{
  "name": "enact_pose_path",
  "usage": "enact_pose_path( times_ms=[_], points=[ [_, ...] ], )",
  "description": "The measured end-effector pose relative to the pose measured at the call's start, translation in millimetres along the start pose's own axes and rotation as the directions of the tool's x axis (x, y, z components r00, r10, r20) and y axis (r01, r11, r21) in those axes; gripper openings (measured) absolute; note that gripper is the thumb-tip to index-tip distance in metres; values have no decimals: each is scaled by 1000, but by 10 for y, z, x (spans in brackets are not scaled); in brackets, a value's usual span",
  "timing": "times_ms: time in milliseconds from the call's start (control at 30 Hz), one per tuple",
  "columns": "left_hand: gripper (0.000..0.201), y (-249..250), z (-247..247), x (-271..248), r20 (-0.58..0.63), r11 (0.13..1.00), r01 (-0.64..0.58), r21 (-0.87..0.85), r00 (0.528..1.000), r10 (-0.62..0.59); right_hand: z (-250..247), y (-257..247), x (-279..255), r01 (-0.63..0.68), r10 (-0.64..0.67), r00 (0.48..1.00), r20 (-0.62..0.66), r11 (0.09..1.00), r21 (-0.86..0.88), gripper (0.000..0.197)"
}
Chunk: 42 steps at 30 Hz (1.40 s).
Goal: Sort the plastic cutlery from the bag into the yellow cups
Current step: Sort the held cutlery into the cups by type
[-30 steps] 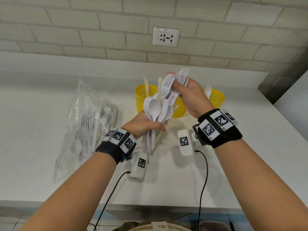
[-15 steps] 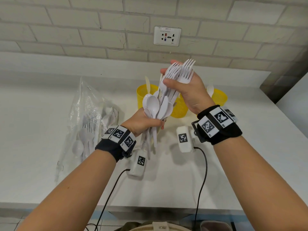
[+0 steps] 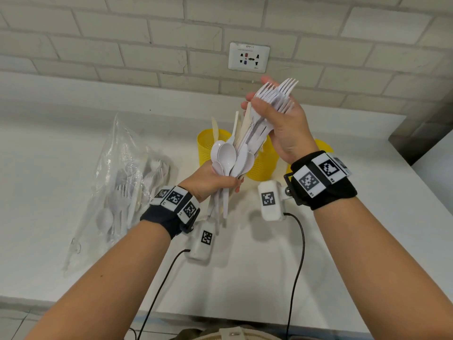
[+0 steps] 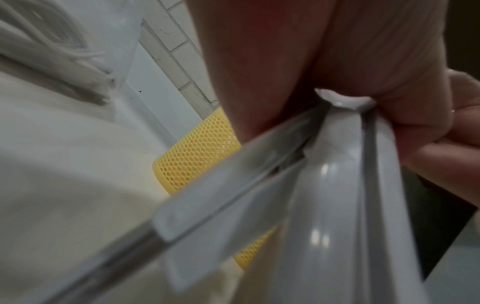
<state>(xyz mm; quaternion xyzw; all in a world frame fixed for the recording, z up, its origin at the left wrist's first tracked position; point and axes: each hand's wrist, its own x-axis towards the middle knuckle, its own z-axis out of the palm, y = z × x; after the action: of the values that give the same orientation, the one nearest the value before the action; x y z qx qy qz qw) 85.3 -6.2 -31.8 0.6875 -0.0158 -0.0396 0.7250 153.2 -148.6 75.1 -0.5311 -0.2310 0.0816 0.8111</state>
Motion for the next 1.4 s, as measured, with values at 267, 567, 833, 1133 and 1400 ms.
enact_pose_path(
  times_ms=[267, 567, 833, 1133, 1400],
  points=[
    [23, 78, 41, 30, 10, 1000, -6, -18, 1000, 6, -43, 32, 49, -65, 92, 990, 103, 968, -243, 40],
    [24, 123, 34, 81, 23, 996, -59, -64, 998, 61, -44, -106, 157, -26, 38, 996, 77, 989, -147, 42],
    [22, 129, 34, 88, -11, 998, -56, -38, 998, 55, -54, -238, 180, 24, -16, 996, 87, 995, -99, 28],
    [17, 143, 34, 93, -61, 999, -45, 28, 997, 47, -33, -348, 171, 67, -59, 992, 113, 995, -70, 31],
    [25, 130, -27, 90, -150, 994, -4, 111, 988, 21, -192, -514, 297, 153, -153, 988, -20, 988, 26, 30]
  ],
)
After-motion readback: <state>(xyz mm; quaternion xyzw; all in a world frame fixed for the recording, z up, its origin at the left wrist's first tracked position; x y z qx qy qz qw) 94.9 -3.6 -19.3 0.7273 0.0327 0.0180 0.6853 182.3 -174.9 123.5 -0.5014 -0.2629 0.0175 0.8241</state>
